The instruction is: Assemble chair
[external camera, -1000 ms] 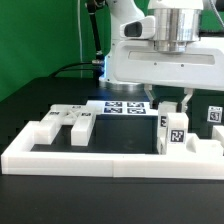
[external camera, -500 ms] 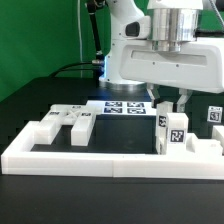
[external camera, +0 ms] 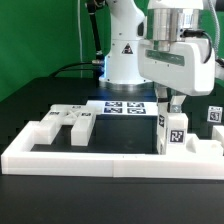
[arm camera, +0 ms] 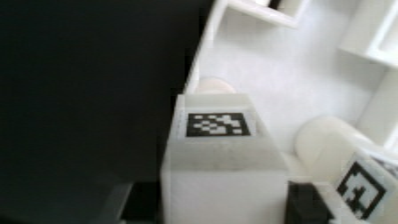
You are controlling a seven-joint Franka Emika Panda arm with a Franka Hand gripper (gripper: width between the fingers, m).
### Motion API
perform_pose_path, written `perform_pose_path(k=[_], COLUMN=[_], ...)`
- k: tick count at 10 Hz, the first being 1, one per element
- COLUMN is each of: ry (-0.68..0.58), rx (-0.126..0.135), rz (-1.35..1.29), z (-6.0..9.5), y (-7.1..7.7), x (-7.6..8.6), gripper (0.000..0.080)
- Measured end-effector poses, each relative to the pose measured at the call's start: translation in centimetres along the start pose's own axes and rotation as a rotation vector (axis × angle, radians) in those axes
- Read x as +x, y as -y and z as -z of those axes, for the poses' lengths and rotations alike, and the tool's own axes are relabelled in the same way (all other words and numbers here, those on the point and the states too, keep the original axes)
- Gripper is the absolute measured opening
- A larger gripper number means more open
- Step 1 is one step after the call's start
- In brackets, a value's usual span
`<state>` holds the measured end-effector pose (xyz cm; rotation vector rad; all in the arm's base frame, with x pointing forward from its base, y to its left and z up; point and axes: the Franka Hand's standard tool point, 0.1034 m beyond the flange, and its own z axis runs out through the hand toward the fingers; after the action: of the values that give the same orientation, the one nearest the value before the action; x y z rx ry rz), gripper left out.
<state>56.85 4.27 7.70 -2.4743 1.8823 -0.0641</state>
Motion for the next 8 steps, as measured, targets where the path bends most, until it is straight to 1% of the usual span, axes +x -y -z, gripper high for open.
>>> perform_pose_path(k=[1, 2, 3, 5, 6, 8], ry=[0.001, 0.002, 0.016, 0.018, 0.017, 0.015], rx=[-0.001, -0.001, -0.004, -0.016, -0.028, -0.032], rz=[-0.164, -0.229, -0.389, -0.516, -0.588, -0.623], z=[0.00, 0.00, 0.01, 0.01, 0.11, 0.14], y=[0.00, 0.00, -0.12, -0.50, -0.75, -0.85], x=[-0.09, -0.10, -0.27, -0.43, -0.56, -0.66], gripper=[0.0291, 0.0291, 0.0291, 0.0291, 0.0291, 0.0292])
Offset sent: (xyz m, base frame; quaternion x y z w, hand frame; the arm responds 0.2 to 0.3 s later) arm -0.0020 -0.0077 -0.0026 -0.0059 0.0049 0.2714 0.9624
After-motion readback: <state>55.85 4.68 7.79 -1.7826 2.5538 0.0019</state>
